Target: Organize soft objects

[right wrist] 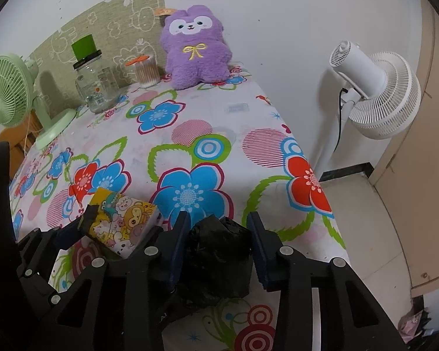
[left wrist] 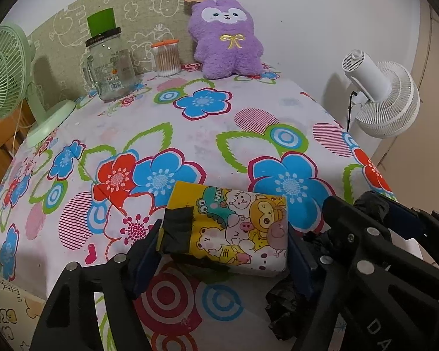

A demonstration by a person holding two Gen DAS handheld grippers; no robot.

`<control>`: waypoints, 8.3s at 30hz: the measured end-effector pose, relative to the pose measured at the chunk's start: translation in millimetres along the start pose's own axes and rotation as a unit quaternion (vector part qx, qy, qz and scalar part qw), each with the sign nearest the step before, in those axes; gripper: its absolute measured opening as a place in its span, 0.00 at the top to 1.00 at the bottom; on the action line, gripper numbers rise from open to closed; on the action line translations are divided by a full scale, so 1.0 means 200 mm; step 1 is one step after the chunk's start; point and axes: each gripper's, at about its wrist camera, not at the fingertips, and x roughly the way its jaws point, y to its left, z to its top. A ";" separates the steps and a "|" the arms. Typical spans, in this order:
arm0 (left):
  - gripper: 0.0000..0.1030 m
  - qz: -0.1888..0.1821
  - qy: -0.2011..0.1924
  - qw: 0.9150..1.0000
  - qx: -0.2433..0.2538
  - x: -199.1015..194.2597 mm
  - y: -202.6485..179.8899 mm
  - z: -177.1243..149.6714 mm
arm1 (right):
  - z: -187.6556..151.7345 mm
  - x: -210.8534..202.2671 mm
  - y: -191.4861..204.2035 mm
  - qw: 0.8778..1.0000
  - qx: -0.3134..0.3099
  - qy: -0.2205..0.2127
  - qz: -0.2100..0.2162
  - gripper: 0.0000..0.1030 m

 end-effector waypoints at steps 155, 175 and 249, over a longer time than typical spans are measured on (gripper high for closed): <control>0.16 0.072 -0.029 0.989 -0.127 -0.79 1.37 -0.48 | -0.28 -0.54 1.55 0.977 -0.173 -0.035 0.121 0.61; 0.02 0.074 -0.042 0.988 -0.128 -0.87 1.33 -0.53 | -0.31 -0.55 1.54 0.974 -0.183 -0.030 0.132 0.26; 0.00 0.065 -0.239 0.968 -0.034 -1.70 0.62 -0.53 | -0.49 -1.61 0.48 0.965 -0.022 -0.261 0.033 0.00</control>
